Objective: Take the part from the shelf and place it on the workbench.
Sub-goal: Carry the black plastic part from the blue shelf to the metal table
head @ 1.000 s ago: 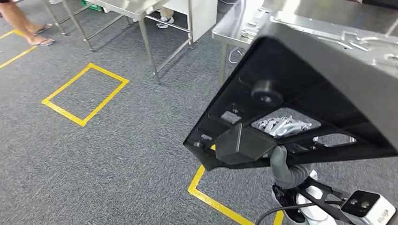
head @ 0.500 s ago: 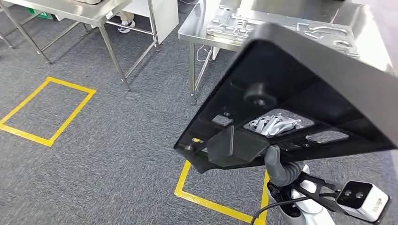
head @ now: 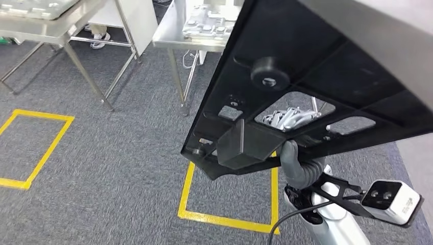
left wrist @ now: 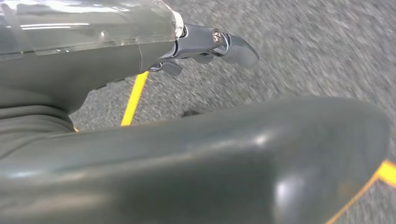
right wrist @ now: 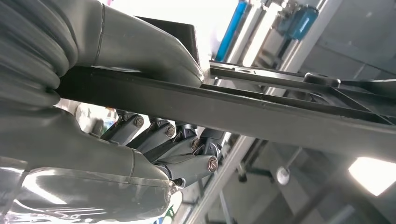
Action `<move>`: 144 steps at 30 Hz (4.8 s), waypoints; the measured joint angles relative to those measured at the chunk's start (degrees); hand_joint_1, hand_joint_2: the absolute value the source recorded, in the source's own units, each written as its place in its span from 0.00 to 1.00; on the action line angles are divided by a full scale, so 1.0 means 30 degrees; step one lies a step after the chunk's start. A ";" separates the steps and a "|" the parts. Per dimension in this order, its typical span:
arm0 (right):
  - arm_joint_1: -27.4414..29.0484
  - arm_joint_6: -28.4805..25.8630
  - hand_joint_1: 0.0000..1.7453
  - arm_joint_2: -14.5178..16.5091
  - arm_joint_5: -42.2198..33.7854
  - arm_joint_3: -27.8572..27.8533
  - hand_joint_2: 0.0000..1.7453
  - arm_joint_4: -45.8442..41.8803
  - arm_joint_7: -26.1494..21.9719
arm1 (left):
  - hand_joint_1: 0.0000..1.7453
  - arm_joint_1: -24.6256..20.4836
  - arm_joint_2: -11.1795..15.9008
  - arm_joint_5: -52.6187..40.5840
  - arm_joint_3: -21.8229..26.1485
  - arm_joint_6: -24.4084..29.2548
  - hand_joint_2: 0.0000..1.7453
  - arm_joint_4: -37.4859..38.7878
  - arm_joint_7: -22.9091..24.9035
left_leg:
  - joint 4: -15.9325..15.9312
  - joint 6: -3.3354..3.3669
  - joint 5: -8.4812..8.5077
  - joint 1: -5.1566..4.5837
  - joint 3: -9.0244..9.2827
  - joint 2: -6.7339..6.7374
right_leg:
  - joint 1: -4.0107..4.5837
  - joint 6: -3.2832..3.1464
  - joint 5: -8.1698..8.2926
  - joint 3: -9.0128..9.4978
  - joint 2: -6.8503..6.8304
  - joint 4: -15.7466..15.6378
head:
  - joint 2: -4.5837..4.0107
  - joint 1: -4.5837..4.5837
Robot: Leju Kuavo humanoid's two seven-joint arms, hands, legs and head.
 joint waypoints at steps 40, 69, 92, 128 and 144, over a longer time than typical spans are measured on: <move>0.0604 -0.0477 1.00 -0.0650 -0.0634 -0.0071 1.00 0.1822 -0.0610 | 0.00 0.0266 0.0171 -0.0714 -0.0009 -0.0832 0.00 0.0002 -0.0118 | -0.0325 0.0605 0.2801 -0.0233 -0.1818 -0.1093 | 0.0277 0.0019 -0.2261 0.2596 0.0770 -0.0203 | 0.0000 -0.0322; 0.1458 -0.0231 1.00 -0.0495 0.0335 -0.0652 1.00 0.1802 -0.0727 | 0.00 0.0169 0.0321 -0.1528 -0.0011 -0.0690 0.00 0.0005 -0.0024 | 0.0509 0.0854 0.0824 -0.0325 -0.1035 -0.1092 | 0.0544 -0.0421 -0.0598 0.0422 0.0522 0.0404 | 0.0000 -0.0346; 0.2077 0.0869 1.00 -0.0295 0.0410 -0.1896 1.00 0.1264 -0.0725 | 0.00 0.0082 0.0424 -0.1912 0.0062 -0.0747 0.00 0.0004 -0.0237 | 0.1064 0.0214 0.0196 -0.0040 0.0082 -0.1169 | 0.0001 -0.0066 -0.0464 0.0493 0.0399 0.0020 | 0.0002 -0.0226; 0.1638 0.0218 1.00 0.0024 -0.0073 -0.1656 1.00 0.1015 -0.0688 | 0.00 0.0207 0.0337 -0.1914 0.0922 -0.0510 0.00 0.0040 -0.0255 | 0.3090 0.0048 0.0125 0.0008 -0.2681 -0.1273 | 0.0123 -0.0039 -0.0920 0.1434 0.0494 -0.0284 | 0.0000 -0.0546; 0.1868 0.0630 1.00 0.0026 0.0119 -0.1944 1.00 0.0871 -0.0727 | 0.00 0.0202 0.0353 -0.2288 0.0956 -0.0619 0.00 0.0047 -0.0361 | -0.1154 0.1196 0.1400 -0.0304 0.0248 -0.1358 | 0.0138 0.0748 -0.1837 -0.1346 0.0476 0.3466 | 0.0000 -0.0497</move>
